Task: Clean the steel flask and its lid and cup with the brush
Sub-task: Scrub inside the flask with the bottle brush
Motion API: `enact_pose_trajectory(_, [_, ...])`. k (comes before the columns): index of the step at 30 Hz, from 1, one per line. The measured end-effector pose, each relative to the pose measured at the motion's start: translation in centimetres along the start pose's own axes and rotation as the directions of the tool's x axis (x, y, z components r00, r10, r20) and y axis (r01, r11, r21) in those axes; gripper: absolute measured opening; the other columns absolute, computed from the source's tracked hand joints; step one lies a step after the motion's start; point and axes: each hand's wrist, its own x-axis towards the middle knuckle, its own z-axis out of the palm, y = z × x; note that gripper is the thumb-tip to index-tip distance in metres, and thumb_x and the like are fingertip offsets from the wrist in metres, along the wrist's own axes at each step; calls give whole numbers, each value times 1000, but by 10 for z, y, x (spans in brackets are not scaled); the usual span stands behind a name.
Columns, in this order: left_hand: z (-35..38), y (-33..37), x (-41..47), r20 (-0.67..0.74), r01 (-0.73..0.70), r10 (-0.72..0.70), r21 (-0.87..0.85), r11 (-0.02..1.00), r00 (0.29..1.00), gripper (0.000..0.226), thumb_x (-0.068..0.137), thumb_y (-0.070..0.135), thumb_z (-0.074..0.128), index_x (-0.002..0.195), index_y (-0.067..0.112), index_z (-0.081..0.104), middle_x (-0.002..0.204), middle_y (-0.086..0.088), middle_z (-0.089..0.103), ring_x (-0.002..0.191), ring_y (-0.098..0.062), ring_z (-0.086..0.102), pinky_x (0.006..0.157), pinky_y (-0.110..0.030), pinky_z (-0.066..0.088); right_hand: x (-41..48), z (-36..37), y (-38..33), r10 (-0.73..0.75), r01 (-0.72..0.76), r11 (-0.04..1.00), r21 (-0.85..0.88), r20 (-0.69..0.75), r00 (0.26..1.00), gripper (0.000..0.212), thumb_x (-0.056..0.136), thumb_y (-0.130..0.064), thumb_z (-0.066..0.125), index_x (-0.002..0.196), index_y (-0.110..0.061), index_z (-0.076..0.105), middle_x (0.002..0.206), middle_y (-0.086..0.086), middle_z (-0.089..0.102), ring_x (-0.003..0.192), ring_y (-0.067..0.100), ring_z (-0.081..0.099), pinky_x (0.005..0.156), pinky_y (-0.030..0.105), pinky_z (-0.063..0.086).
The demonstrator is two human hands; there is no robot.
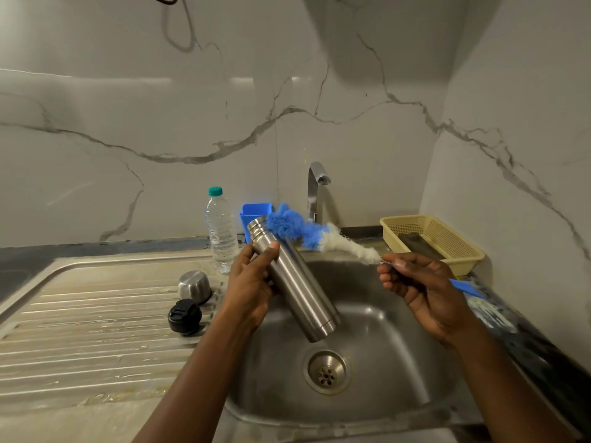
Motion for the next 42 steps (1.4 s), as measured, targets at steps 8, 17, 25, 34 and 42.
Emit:
enact_pose_trajectory(8, [8, -8, -6, 46, 41, -42, 21, 999, 998, 34, 92, 21, 73, 124, 12, 65, 122, -18, 68, 105, -34, 67, 97, -56, 57, -1, 17, 7, 32, -32, 999, -11, 37, 999, 27, 74, -18, 75, 97, -5, 82, 93, 22, 76, 84, 27, 76, 72, 29, 63])
enact_pose_trajectory(17, [4, 0, 0, 37, 25, -24, -36, 999, 999, 42, 95, 24, 72, 136, 16, 63, 133, -20, 66, 123, -43, 63, 107, -66, 51, -1, 14, 4, 5, -1, 996, 94, -41, 999, 26, 74, -15, 74, 96, -3, 81, 91, 20, 77, 80, 22, 77, 69, 27, 63])
enact_pose_trajectory(25, [10, -3, -5, 38, 35, -34, -11, 999, 999, 59, 83, 29, 80, 136, 13, 59, 135, -21, 65, 124, -41, 65, 104, -65, 53, -3, 10, 1, 10, -8, 998, 67, -41, 999, 22, 80, -11, 68, 96, -3, 82, 90, 20, 77, 80, 23, 77, 69, 27, 63])
enact_pose_trajectory(34, [7, -1, -5, 67, 62, -56, -96, 993, 996, 49, 94, 25, 74, 140, 17, 58, 136, -21, 63, 125, -42, 64, 101, -66, 55, -2, 20, 11, 32, -30, 996, 82, -24, 999, 23, 87, -7, 62, 97, -4, 82, 94, 21, 77, 84, 23, 77, 72, 29, 64])
enact_pose_trajectory(42, [0, 3, -3, 93, 101, -87, -157, 982, 992, 47, 93, 27, 73, 138, 20, 60, 136, -20, 62, 124, -41, 66, 94, -64, 59, -3, 9, 6, 21, -17, 997, 78, -45, 999, 27, 75, -18, 75, 97, -5, 82, 92, 19, 78, 81, 22, 77, 70, 27, 63])
